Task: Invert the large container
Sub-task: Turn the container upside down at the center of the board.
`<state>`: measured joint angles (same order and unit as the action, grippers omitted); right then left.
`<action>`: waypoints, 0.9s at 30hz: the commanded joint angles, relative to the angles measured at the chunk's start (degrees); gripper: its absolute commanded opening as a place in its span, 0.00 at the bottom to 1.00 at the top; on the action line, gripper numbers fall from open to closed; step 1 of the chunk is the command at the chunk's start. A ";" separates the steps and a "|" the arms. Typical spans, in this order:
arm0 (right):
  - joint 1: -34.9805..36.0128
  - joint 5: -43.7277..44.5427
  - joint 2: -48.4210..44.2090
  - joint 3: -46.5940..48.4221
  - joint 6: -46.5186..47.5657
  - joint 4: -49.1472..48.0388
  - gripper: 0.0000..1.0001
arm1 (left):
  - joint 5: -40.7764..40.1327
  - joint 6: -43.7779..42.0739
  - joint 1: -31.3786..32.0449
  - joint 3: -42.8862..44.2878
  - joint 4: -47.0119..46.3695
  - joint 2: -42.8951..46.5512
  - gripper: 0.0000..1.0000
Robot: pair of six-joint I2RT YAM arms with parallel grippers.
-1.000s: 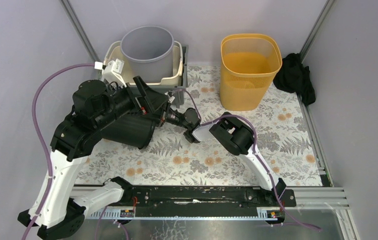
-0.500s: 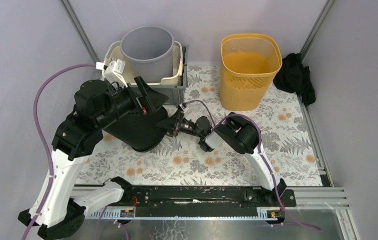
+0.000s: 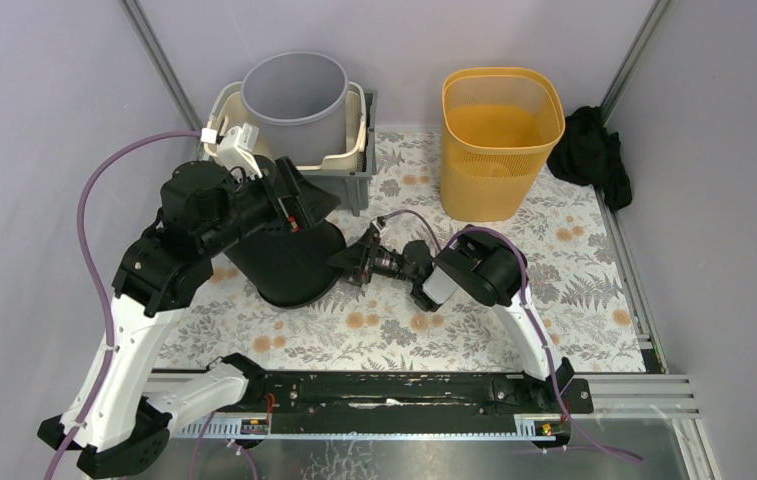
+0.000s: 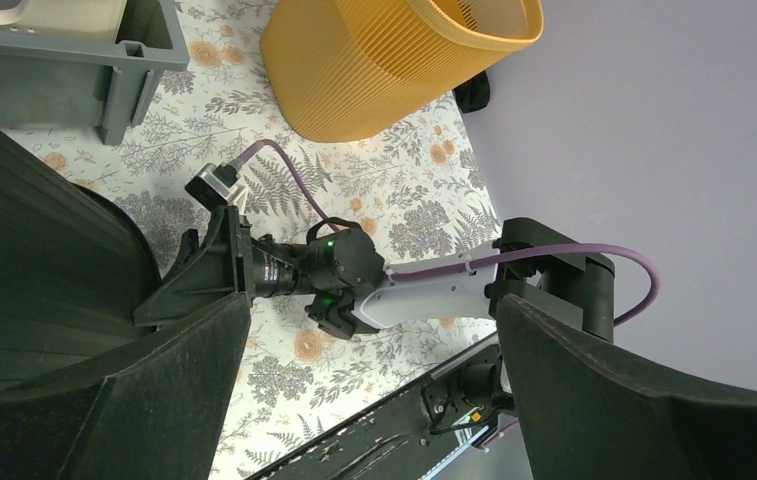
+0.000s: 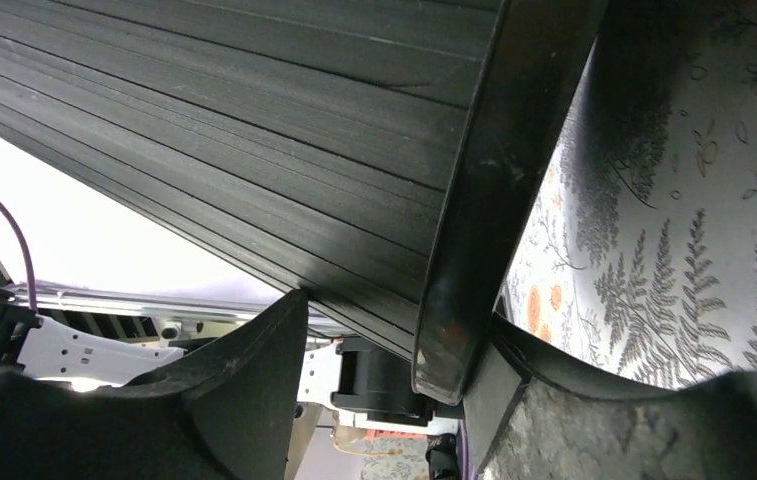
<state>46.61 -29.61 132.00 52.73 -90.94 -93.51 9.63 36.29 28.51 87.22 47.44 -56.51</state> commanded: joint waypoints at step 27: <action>-2.08 -3.17 -9.22 -14.87 18.48 33.78 0.78 | 0.31 -1.05 0.31 -3.45 -3.72 0.77 1.00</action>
<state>45.04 -32.03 124.60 39.53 -80.31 -79.99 9.67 36.27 28.51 84.42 47.18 -55.96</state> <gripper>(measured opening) 0.766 0.998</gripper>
